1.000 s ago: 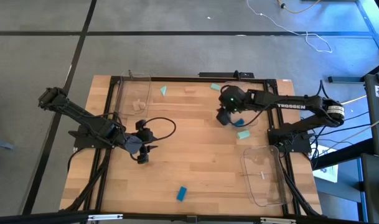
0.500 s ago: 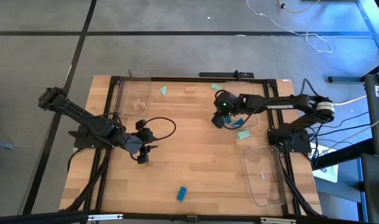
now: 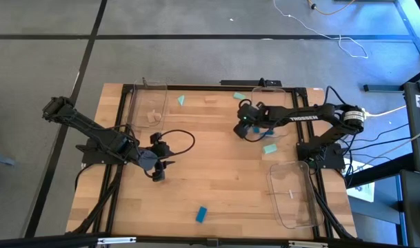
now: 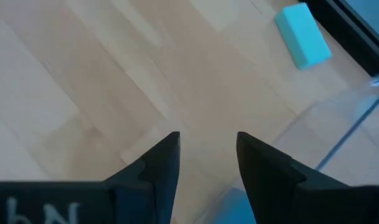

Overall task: Sort & place blocks by color
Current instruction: Adjust the top right transparent bin

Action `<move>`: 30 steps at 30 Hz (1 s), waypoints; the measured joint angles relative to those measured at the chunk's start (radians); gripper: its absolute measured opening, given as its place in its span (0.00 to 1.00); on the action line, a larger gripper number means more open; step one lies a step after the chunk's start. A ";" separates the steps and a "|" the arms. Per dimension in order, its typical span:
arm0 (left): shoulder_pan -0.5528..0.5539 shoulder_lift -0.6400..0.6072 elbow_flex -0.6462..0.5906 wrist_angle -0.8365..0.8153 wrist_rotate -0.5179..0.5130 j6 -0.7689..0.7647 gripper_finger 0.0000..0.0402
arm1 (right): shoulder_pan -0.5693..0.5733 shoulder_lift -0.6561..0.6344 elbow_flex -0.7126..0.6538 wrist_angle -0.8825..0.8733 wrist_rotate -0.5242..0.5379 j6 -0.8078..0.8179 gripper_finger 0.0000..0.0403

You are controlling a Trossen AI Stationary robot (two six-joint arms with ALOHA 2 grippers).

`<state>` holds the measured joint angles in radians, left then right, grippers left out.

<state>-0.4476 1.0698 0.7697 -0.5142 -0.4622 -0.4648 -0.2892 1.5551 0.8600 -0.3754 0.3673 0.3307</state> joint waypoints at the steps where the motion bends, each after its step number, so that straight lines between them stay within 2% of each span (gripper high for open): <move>1: 0.000 0.000 0.000 0.000 0.000 0.000 0.37 | 0.000 0.000 0.000 -0.006 0.004 0.000 0.40; 7: 0.000 0.000 0.000 0.000 0.000 0.000 0.37 | -0.002 -0.002 0.000 -0.061 0.031 -0.024 0.40; 14: 0.000 0.000 0.000 0.000 0.000 0.000 0.37 | -0.002 0.000 -0.003 -0.154 0.174 -0.018 0.40; 24: 0.000 0.000 0.000 0.000 -0.001 0.001 0.37 | -0.003 0.000 -0.002 -0.173 0.339 -0.017 0.40; 30: 0.000 0.000 0.000 0.000 -0.001 0.001 0.37 | -0.004 0.000 -0.002 -0.173 0.402 -0.007 0.40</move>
<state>-0.4477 1.0698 0.7698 -0.5142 -0.4629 -0.4638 -0.2928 1.5550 0.8582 -0.5488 0.7688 0.3236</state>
